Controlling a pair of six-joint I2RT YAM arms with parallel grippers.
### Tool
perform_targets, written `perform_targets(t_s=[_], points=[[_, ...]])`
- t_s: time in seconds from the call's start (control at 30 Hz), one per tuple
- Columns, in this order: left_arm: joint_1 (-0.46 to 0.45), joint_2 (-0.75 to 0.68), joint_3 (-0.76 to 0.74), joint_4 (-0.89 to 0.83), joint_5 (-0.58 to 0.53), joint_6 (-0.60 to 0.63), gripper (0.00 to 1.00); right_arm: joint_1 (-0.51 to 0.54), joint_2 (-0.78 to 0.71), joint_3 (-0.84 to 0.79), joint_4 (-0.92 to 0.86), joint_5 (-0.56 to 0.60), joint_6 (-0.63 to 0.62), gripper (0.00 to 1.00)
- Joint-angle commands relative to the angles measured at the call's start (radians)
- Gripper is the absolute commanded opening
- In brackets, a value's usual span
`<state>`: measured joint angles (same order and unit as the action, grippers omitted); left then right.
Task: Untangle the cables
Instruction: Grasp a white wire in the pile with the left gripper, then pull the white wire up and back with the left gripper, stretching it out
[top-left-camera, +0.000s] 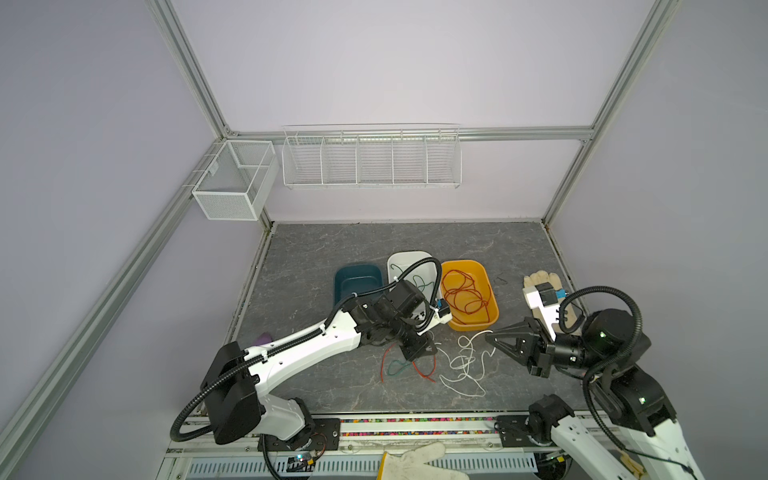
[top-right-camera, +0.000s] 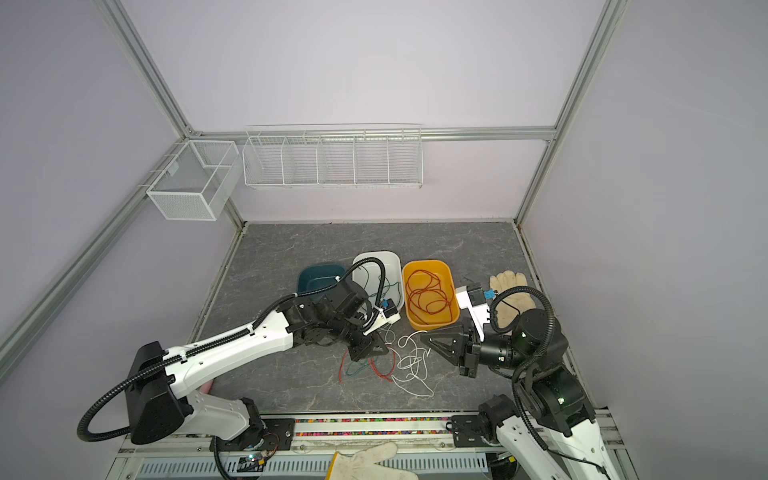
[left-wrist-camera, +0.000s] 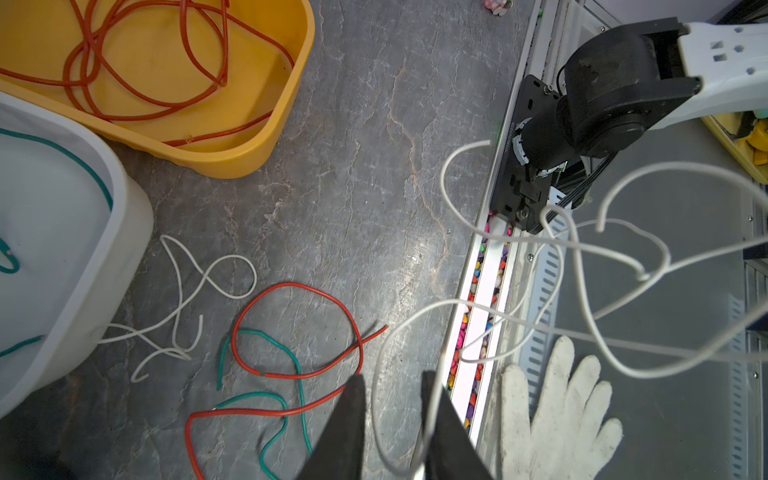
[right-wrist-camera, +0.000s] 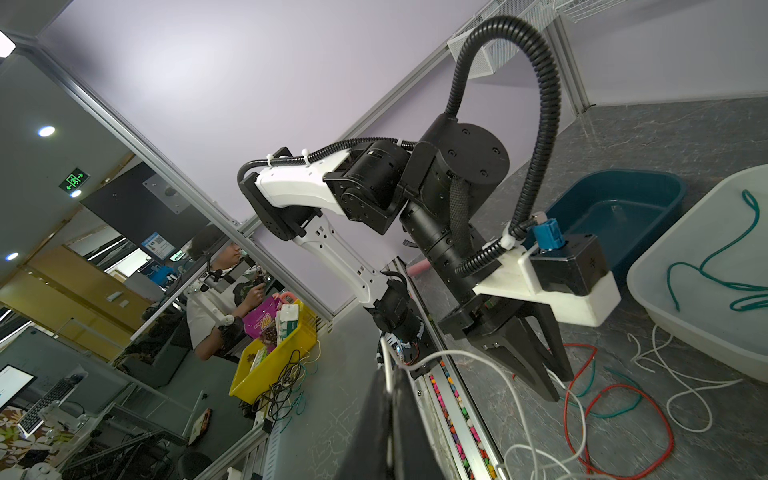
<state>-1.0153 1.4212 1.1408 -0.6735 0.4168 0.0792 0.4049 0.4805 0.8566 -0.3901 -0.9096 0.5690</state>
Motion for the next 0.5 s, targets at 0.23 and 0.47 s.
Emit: perform_targets(t_s=[0.23,0.47], points=[[-0.004,-0.005,0.04,-0.078,-0.005,0.018,0.0,0.011,-0.019,0.006,-0.025,0.109,-0.022,0.06],[0.021,-0.124,0.056,-0.159,-0.209,-0.069,0.0,0.011,-0.005,-0.051,-0.118,0.377,-0.016,0.06]])
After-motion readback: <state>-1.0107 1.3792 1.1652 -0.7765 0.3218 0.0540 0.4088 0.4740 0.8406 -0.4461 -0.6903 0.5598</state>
